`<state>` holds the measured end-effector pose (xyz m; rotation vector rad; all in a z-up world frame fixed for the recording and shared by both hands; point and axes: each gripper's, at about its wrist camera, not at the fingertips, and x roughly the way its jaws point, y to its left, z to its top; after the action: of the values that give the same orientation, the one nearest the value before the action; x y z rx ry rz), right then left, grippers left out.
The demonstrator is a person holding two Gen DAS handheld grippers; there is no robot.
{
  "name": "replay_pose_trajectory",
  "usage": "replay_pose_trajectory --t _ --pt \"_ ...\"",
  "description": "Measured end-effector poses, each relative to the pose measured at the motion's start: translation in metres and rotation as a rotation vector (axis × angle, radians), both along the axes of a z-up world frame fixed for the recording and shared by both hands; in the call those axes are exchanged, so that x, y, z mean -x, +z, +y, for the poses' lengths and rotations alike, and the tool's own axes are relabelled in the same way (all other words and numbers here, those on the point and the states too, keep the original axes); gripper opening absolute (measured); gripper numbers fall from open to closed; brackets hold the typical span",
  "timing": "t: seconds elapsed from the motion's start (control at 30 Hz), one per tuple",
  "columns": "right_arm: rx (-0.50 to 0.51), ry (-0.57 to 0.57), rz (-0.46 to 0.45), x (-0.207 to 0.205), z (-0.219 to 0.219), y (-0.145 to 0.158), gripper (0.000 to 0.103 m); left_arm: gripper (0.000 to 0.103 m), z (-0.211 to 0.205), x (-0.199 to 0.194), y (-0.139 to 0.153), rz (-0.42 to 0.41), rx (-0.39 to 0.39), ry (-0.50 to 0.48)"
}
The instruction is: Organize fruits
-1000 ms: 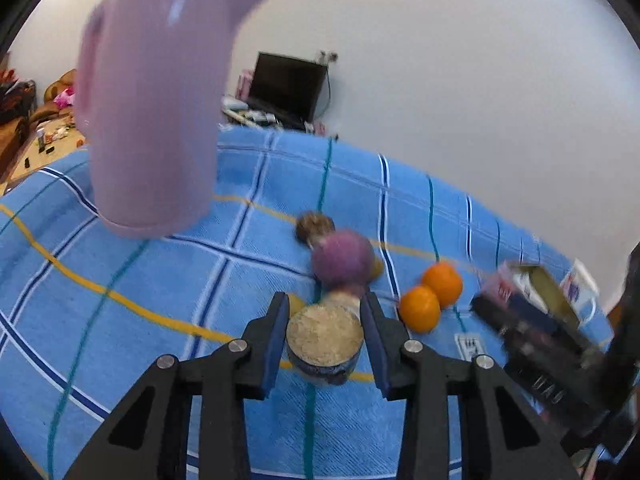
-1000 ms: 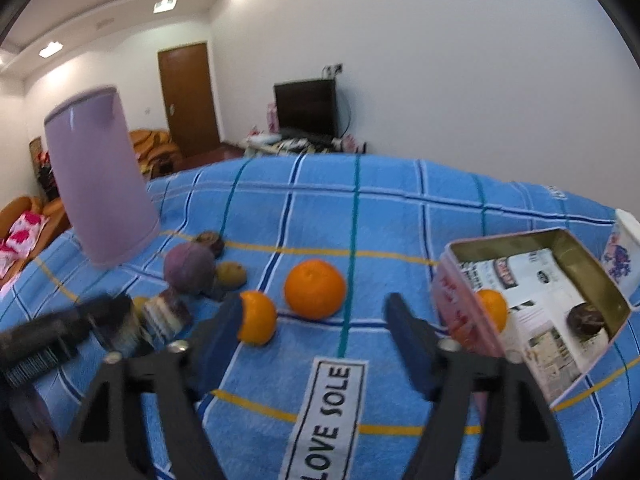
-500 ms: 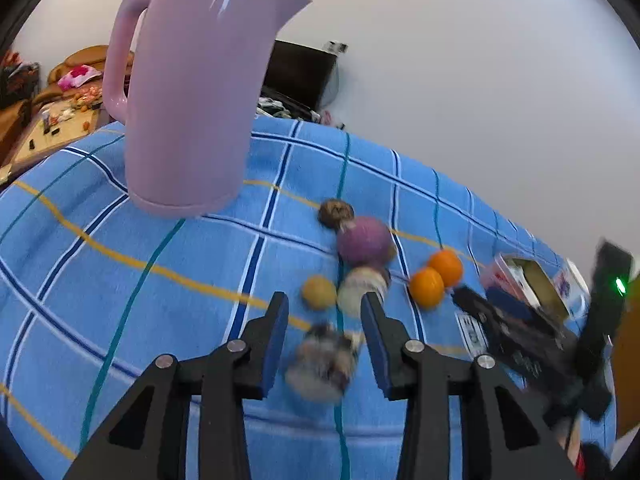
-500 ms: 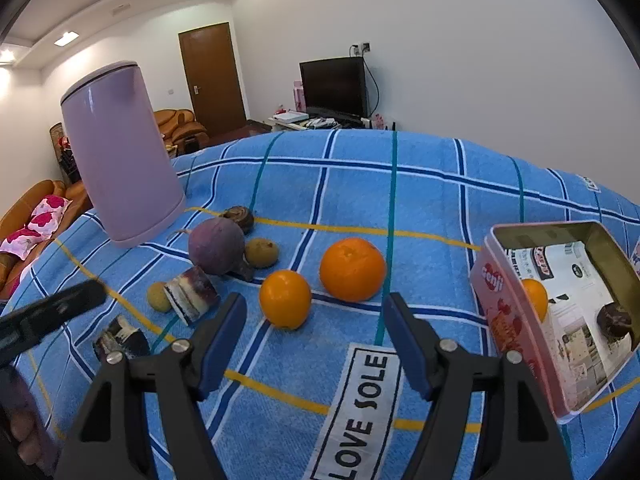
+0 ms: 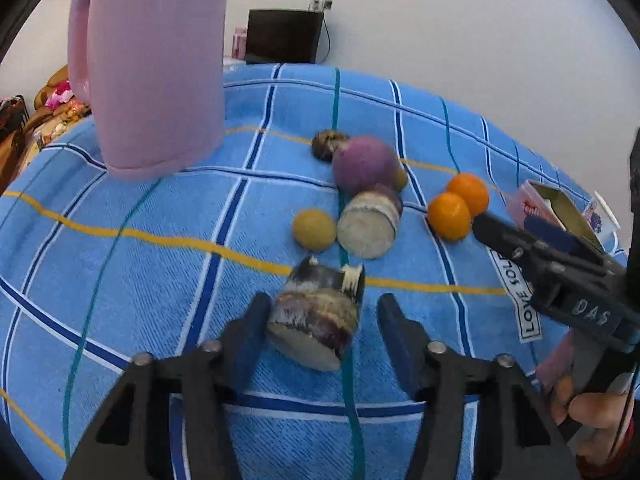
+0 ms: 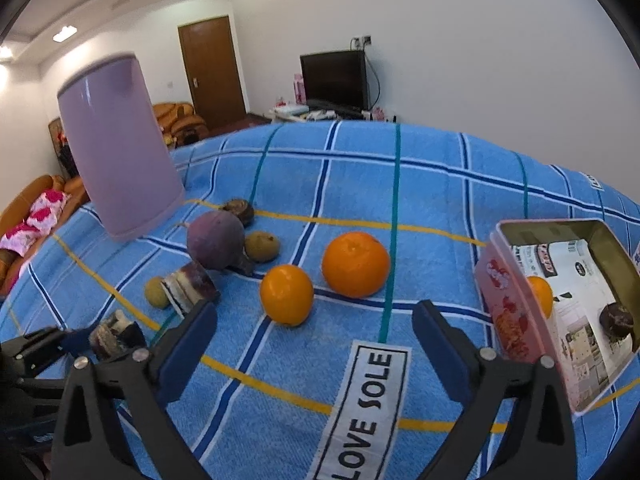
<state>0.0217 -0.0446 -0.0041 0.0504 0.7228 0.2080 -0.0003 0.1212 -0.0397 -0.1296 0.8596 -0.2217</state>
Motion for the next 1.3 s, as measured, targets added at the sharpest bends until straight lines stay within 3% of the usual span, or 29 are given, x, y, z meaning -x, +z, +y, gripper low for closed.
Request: replay_pose_trajectory --t 0.07,0.17,0.33,0.47,0.53,0.87,1.07,1.3 --pt "0.024 0.02 0.037 -0.008 0.008 -0.004 0.092 0.041 0.0 -0.001 -0.001 0.014 0.019 -0.019" --pt "0.08 0.058 0.086 -0.018 0.024 -0.011 0.079 0.041 0.002 0.001 0.0 0.012 0.033 -0.021" --pt "0.111 0.068 0.137 -0.033 0.036 -0.02 0.078 0.041 0.005 0.001 -0.001 0.013 0.062 -0.021" --pt "0.126 0.09 0.154 -0.04 0.042 -0.025 0.046 0.041 0.005 0.001 0.0 0.013 0.063 -0.018" --pt "0.135 0.099 0.143 -0.037 0.043 -0.025 0.039 0.041 0.005 0.001 0.0 0.013 0.059 -0.018" --pt "0.135 0.094 -0.009 -0.011 0.041 -0.003 0.039 0.041 0.016 0.011 0.004 -0.03 0.094 0.059" --pt "0.135 0.048 -0.157 0.011 0.031 0.023 0.039 0.041 0.017 0.03 0.02 -0.147 0.109 0.115" --pt "0.126 -0.007 -0.254 0.031 0.015 0.041 0.039 0.041 0.001 0.044 0.045 -0.267 0.108 0.113"
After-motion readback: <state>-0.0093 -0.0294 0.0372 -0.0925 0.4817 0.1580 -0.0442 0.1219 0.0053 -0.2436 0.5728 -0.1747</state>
